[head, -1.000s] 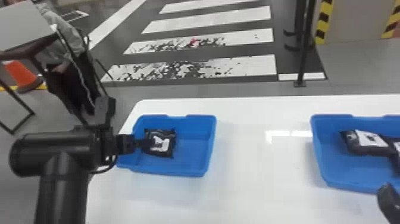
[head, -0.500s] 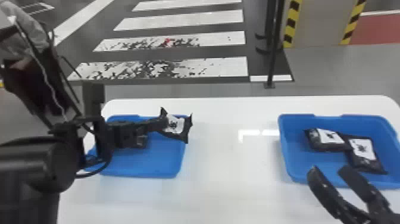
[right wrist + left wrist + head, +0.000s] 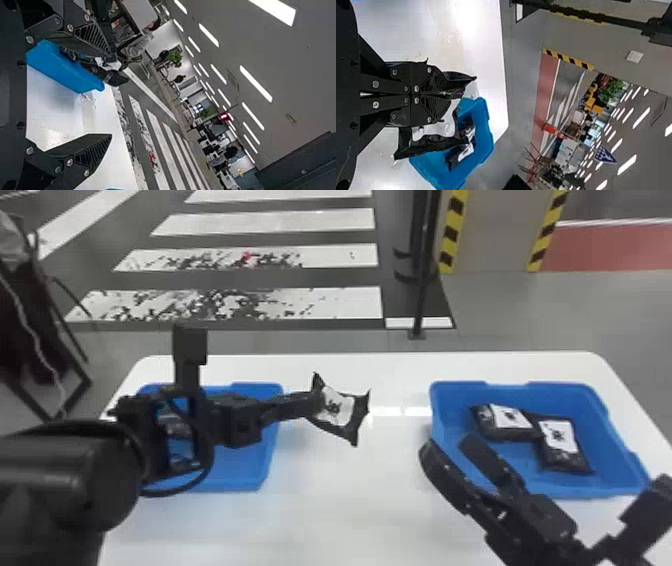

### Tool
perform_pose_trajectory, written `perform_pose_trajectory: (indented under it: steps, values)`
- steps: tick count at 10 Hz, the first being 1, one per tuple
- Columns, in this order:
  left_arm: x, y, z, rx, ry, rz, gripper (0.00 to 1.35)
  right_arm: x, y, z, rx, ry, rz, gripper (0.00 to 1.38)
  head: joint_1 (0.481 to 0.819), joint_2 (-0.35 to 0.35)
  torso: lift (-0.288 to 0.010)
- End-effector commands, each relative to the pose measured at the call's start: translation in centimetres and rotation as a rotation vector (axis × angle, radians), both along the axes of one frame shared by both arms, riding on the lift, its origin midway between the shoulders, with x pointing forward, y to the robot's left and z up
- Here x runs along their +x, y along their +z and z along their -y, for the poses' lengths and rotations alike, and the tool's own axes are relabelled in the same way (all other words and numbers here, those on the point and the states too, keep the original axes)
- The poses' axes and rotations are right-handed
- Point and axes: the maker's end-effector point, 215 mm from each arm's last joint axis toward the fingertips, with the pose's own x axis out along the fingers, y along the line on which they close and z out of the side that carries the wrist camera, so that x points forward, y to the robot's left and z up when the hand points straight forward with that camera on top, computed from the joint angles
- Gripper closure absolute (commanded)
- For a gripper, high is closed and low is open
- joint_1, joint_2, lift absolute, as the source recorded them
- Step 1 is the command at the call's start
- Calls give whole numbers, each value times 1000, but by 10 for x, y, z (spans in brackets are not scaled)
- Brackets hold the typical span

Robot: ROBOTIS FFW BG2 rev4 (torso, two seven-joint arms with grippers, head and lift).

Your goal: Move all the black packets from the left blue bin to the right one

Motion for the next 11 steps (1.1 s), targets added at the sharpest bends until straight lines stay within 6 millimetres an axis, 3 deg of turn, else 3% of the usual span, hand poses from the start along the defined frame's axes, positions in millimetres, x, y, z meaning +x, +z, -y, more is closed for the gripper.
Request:
perform_pose_trajectory:
  steps: [1, 4, 6, 7, 9, 11]
  values:
    - [-10, 5, 35, -37, -70, 6, 1202, 6, -2, -11, 13, 26, -5, 337, 695, 63, -140]
    - [-21, 11, 71, -81, -146, 2, 1202, 12, -2, -28, 33, 63, -5, 338, 695, 13, -140]
    - [-27, 12, 84, -95, -173, -2, 1202, 14, -6, -31, 34, 69, -12, 394, 695, 0, -140]
    - [-28, 13, 86, -100, -178, -2, 1202, 14, -12, -33, 32, 78, -31, 647, 695, -10, -140]
    - [-29, 13, 88, -107, -181, -2, 1202, 14, -13, -33, 33, 74, -33, 1285, 695, -15, -140]
    - [-28, 15, 86, -115, -175, 4, 1202, 14, -13, -33, 38, 77, -31, 1277, 695, -18, -140]
